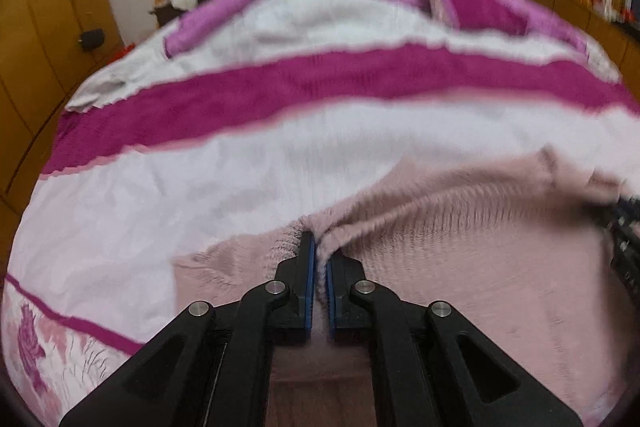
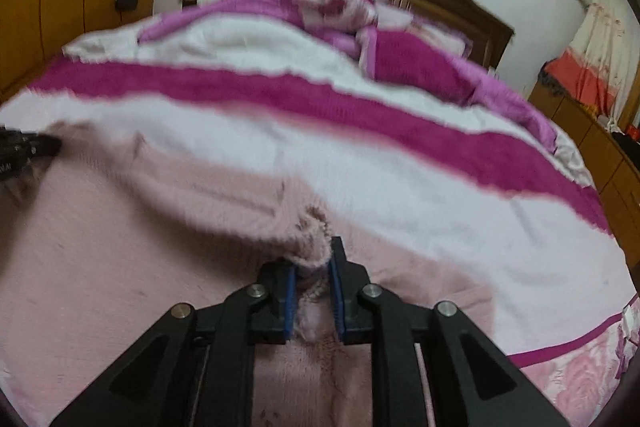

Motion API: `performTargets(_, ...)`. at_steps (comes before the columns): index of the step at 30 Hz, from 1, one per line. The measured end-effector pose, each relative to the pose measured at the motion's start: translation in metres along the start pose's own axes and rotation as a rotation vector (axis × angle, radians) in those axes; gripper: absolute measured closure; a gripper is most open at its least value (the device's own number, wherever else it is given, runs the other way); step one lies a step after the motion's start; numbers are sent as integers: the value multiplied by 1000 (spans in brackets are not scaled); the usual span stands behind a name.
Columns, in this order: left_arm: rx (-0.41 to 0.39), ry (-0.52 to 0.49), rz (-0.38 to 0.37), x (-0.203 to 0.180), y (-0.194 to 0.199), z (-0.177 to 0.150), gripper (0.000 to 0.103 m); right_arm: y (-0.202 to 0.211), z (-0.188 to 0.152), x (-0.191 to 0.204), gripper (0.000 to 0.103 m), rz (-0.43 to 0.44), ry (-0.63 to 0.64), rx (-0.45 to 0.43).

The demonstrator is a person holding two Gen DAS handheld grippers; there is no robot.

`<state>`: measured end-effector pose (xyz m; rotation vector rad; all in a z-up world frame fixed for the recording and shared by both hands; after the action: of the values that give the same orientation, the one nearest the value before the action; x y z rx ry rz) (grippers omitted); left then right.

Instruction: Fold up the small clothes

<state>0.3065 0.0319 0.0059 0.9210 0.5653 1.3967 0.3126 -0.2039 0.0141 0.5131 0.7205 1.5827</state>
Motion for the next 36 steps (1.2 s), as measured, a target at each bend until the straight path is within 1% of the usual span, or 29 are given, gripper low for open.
performTargets(1,19,-13,-4,-1,-8,-1,103,-9,-3,1,84,-7,7,7)
performTargets(2,21,-22,-8,-2,-11,-1,103,-12,-5,1,79,-6,9,13)
performTargets(4,15,-35,-13,-3,-10,-1,103,-17,-6,5,77,-21,23,19)
performTargets(6,27,-43,-25,-3,-5,-1,103,-16,-6,6,76,-28,34,21)
performTargets(7,32,-46,-34,-2,-2,-1,103,-12,-5,6,74,-19,32,23)
performTargets(9,45,-54,-57,0,6,-3,103,-2,-3,0,68,25,6,35)
performTargets(10,50,-59,-69,2,12,-3,103,4,-2,-5,63,54,-15,39)
performTargets(11,52,-66,-75,3,18,-4,99,11,-1,-9,60,84,-39,40)
performTargets(13,53,-76,-82,9,29,-5,93,27,-1,-20,60,127,-85,36)
performTargets(14,51,-79,-87,11,36,-7,92,35,-2,-25,59,134,-102,32)
performTargets(19,12,-85,-103,20,70,-25,90,71,-23,-43,56,95,-150,8)
performTargets(21,10,-89,-99,21,78,-35,87,80,-34,-46,55,105,-163,10)
performTargets(23,18,-107,-111,19,80,-42,83,82,-42,-50,55,103,-177,19)
performTargets(26,56,-149,-157,10,71,-54,83,84,-50,-57,55,94,-209,21)
performTargets(29,86,-129,-242,6,58,-61,83,80,-56,-63,55,108,-258,29)
performTargets(31,73,-109,-227,10,50,-58,83,75,-62,-63,55,106,-273,39)
performTargets(32,59,-94,-206,15,47,-54,83,71,-66,-62,55,100,-275,44)
performTargets(34,35,-39,-119,33,39,-43,83,65,-72,-60,55,88,-274,45)
performTargets(35,29,-4,-85,43,35,-37,83,64,-74,-58,54,80,-266,34)
performTargets(36,27,28,-68,50,33,-35,83,64,-75,-57,54,76,-260,29)
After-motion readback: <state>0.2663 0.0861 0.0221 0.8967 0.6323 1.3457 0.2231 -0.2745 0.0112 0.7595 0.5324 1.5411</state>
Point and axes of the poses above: each gripper's, at about its wrist camera, not at the fingertips, and y roughly against the way its jaws point, x to its left, z to its top, the point moved 2 cm from there along -y, roughly the way its jaws point, and after that the axes turned 11 degrees about -y, right-handed, at the moved point
